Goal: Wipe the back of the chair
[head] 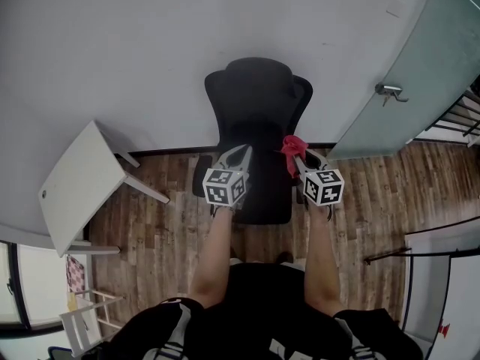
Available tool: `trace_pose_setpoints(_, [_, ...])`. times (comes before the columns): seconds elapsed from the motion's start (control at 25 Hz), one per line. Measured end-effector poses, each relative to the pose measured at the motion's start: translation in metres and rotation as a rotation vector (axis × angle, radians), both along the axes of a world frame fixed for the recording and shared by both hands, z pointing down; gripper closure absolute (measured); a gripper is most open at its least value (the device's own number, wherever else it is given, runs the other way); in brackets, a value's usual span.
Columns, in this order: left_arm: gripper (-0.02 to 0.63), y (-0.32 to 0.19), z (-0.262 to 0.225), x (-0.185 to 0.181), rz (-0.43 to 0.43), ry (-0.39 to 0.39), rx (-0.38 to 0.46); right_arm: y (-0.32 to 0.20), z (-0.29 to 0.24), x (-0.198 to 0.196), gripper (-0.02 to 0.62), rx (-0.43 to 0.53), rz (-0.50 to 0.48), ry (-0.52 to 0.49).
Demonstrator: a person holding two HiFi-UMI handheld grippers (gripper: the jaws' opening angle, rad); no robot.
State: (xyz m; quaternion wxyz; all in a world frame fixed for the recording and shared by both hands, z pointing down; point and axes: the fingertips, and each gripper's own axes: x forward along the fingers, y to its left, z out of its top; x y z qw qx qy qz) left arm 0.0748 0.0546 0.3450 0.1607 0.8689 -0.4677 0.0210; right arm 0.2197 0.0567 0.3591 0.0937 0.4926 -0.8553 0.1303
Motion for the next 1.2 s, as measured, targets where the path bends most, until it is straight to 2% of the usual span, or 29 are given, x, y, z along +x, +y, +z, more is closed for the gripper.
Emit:
trace_pose_setpoints(0.28, [0.584,0.010,-0.007,0.028,-0.012,-0.011,0.012,0.009,0.005,0.036,0.514,-0.011,0.005,-0.021])
trace_pose_setpoints(0.64, [0.584,0.020,-0.012,0.043,-0.020,-0.022,0.020,0.020,0.012,0.052,0.512,-0.018,0.011,-0.041])
trace_pose_setpoints(1.2, [0.584,0.033,-0.018,0.035,-0.038,-0.040,0.028,0.027,0.005,0.050,0.512,-0.009,-0.003,-0.045])
